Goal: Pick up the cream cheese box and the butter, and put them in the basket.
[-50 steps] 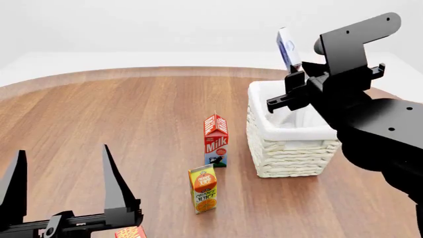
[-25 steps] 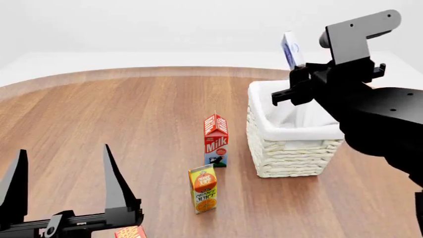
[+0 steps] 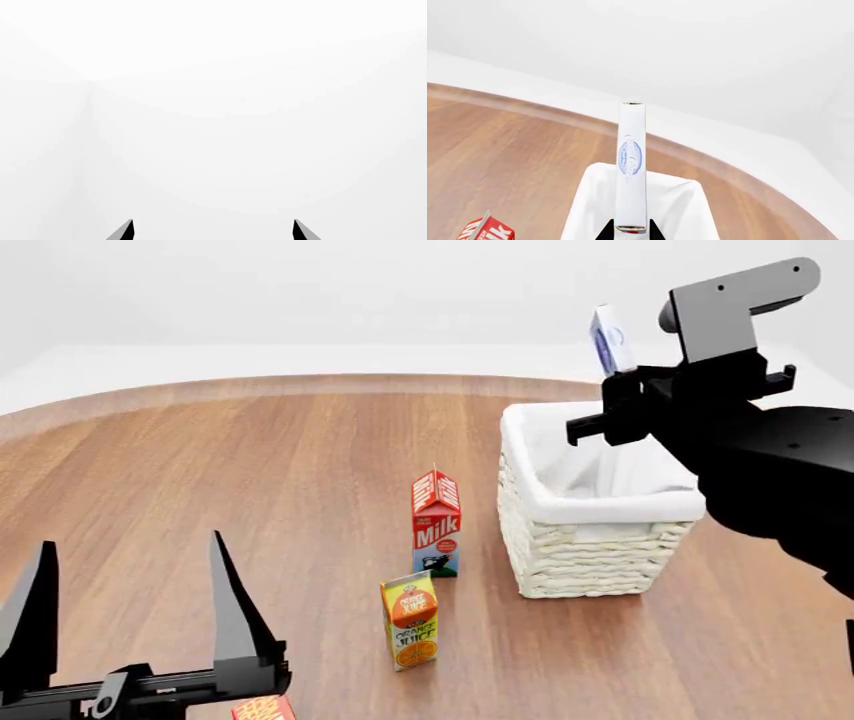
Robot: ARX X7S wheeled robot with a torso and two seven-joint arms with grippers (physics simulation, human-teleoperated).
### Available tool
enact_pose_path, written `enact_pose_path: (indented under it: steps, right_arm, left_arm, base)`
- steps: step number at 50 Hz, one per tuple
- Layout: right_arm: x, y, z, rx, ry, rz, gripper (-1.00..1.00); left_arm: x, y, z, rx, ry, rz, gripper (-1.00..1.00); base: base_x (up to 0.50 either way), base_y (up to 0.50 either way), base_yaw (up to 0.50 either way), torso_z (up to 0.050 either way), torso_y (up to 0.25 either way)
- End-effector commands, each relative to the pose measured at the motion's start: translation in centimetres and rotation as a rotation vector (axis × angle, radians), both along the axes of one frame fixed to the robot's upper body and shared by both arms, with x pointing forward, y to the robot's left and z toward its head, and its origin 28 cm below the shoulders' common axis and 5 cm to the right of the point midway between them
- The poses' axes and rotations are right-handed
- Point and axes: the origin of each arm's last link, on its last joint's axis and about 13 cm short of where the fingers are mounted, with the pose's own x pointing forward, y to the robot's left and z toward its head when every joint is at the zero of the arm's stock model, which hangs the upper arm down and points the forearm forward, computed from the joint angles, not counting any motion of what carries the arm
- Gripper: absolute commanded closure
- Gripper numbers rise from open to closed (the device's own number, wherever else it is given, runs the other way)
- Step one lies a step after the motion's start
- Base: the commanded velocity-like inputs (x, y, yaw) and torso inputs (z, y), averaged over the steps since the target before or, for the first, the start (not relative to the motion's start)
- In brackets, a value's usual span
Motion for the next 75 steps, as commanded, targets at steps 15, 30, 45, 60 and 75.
enact_pose_path:
  steps: [15,30,45,60,75]
  right_arm:
    - [1.5,-0.6,1.5,-0.020,-0.030,-0.014,1.00]
    - [2.8,-0.7,0.7,-0.013,-0.004,-0.023,1.00]
    - [4.2,-0.6,0.0,0.014,0.009,-0.035,1.00]
    - [5.2,-0.9,0.4,0.016,0.006,-0.062,1.00]
    - [5.8,-1.1,0.0,-0.016,0.048,-0.031,1.00]
  left_arm:
    - [-0.1,0.1,0.2,0.006,-0.033,0.007,-1.00]
    - [0.0,0.1,0.2,0.007,-0.034,0.008,-1.00]
    - [0.0,0.0,0.2,0.008,-0.031,0.006,-1.00]
    - [0.0,0.1,0.2,0.007,-0.029,0.006,-1.00]
    - [0.0,0.0,0.2,0.008,-0.030,0.005,-1.00]
  base:
    - [0.00,0.00,0.00,0.000,0.001]
    - [0.00,0.00,0.00,0.000,0.001]
    - [0.00,0.00,0.00,0.001,0.001]
    - [0.00,0.00,0.00,0.000,0.001]
    - [0.00,0.00,0.00,0.000,0.001]
